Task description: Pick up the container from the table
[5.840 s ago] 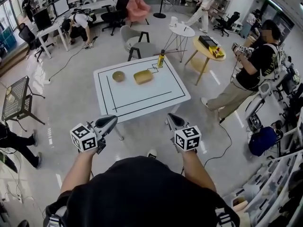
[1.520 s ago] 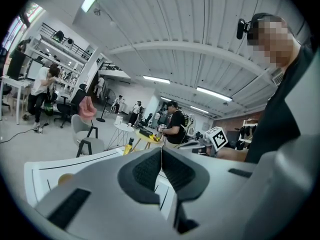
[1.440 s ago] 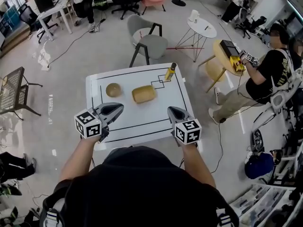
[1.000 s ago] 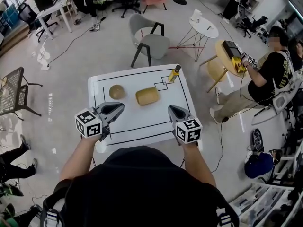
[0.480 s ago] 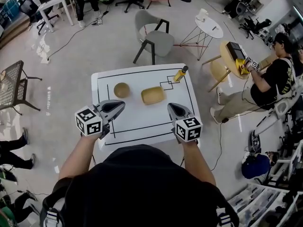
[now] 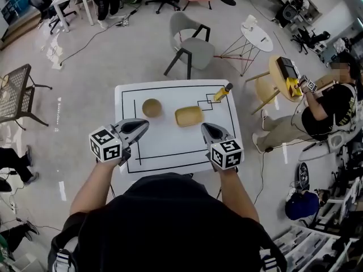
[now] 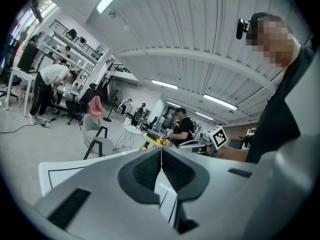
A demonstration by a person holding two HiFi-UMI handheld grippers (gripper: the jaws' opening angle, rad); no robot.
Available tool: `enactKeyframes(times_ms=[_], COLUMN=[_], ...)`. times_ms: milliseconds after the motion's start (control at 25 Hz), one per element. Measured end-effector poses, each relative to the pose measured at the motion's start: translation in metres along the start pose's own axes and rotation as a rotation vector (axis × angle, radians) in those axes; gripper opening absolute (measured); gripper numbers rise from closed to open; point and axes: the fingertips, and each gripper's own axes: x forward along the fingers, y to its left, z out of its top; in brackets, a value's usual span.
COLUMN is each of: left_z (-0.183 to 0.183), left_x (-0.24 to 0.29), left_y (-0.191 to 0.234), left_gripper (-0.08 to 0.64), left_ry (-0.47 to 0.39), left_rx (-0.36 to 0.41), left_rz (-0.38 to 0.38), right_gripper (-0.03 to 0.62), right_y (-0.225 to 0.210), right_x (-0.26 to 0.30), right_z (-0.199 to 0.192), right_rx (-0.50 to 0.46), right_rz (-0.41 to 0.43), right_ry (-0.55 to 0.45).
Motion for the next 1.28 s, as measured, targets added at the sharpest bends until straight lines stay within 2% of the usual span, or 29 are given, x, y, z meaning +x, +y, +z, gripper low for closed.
enactKeyframes(times_ms=[600, 1280], left_z=[-0.007, -0.004], left_x=[-0.019, 0.005], left_y=[0.004, -0.014], left_gripper=[0.011, 0.011], left_ry=[-0.024, -0.038], left_rx=[-0.014, -0.004], left_rz=[0.068, 0.126], right_gripper=[0.006, 0.006], right_y=[0.008, -0.026], right_x=[0.019, 0.021], right_z=[0.004, 0.002], right_rx=[-0.038, -0.057], right_rz=[0.065, 0.118], right_ry=[0.008, 0.008])
